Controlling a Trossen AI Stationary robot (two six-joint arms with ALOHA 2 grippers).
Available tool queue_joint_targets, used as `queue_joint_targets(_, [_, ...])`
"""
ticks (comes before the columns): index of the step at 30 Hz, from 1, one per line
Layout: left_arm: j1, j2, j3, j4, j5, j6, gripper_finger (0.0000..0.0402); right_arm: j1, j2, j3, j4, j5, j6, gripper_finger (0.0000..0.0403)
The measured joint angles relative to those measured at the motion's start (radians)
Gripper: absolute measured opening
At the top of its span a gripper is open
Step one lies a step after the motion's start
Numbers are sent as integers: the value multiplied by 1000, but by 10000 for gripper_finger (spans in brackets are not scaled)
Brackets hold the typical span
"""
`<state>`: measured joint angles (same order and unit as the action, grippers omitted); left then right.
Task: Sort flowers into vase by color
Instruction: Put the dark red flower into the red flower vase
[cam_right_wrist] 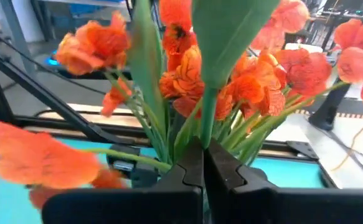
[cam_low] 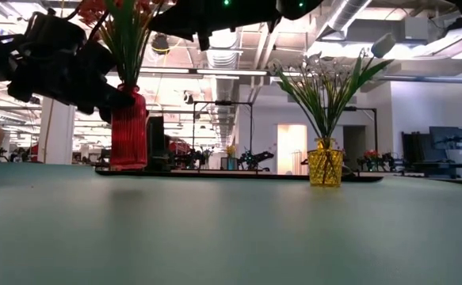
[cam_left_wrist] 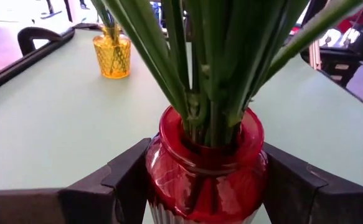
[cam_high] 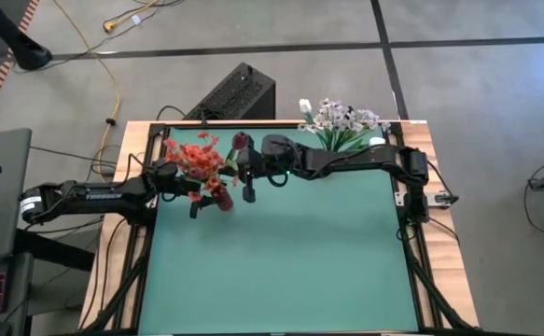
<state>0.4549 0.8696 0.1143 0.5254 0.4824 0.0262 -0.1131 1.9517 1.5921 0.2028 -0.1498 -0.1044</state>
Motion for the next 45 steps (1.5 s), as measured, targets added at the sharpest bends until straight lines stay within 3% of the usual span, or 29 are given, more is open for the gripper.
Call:
queue_joint_targets(4, [0, -1, 2, 0, 1, 16, 231, 0, 1, 0, 16, -55, 33, 24])
queue_joint_targets(21, [-1, 0, 2, 6, 91, 16, 231, 9, 28, 0, 78, -36, 58, 24])
queue_joint_targets(33, [-3, -4, 1, 53, 158, 2, 231, -2, 20, 1, -35, -53, 72, 24])
queue_joint_targets(45, [-2, -6, 0, 45, 129, -20, 231, 13, 45, 2, -10, -121, 78, 24])
